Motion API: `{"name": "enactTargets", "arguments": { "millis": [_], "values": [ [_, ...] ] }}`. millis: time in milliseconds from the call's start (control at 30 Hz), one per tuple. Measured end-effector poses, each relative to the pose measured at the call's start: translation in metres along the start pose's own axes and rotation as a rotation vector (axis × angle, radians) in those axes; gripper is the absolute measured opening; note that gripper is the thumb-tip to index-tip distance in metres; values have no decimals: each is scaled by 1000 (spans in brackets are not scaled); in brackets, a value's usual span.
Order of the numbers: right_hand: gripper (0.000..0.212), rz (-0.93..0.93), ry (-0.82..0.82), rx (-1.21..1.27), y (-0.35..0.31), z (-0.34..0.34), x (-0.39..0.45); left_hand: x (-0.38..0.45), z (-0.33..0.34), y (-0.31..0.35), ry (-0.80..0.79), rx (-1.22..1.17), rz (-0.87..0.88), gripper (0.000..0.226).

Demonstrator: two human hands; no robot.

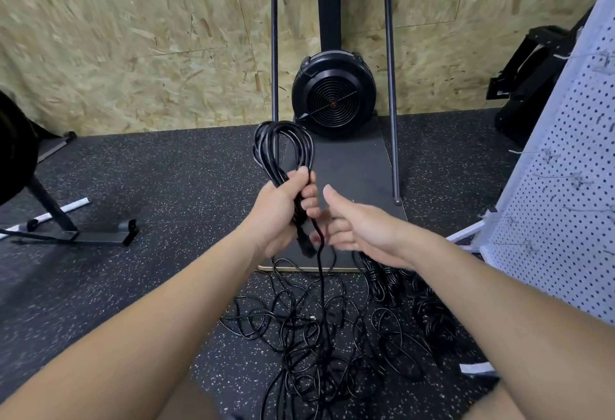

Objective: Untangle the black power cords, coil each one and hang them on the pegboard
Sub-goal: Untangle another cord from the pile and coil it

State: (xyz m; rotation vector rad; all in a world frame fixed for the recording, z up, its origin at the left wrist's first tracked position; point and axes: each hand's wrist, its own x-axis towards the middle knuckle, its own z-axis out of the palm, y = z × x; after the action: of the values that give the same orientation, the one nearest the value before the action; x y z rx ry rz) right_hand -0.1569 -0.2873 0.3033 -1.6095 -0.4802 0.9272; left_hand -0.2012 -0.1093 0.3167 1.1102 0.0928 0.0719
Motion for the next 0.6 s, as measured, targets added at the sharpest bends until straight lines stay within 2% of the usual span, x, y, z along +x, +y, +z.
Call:
{"name": "enactTargets", "arguments": {
  "millis": [133,300,433,467,600],
  "values": [
    [67,39,-74,-152,7,2,1,11,-10,4,86,-46,25,21],
    [30,-64,43,-307,2,-10,2,19,-24,16,131,-37,53,22],
    [32,-15,90,-790,-8,-24,-11,21,-34,32,192,26,78,21],
    [27,-48,98,-832,-10,-28,-15,21,-39,36,219,52,82,21],
    [15,-391,201,-564,-28,-31,-25,14,-47,36,263,205,34,24]
  ]
}}
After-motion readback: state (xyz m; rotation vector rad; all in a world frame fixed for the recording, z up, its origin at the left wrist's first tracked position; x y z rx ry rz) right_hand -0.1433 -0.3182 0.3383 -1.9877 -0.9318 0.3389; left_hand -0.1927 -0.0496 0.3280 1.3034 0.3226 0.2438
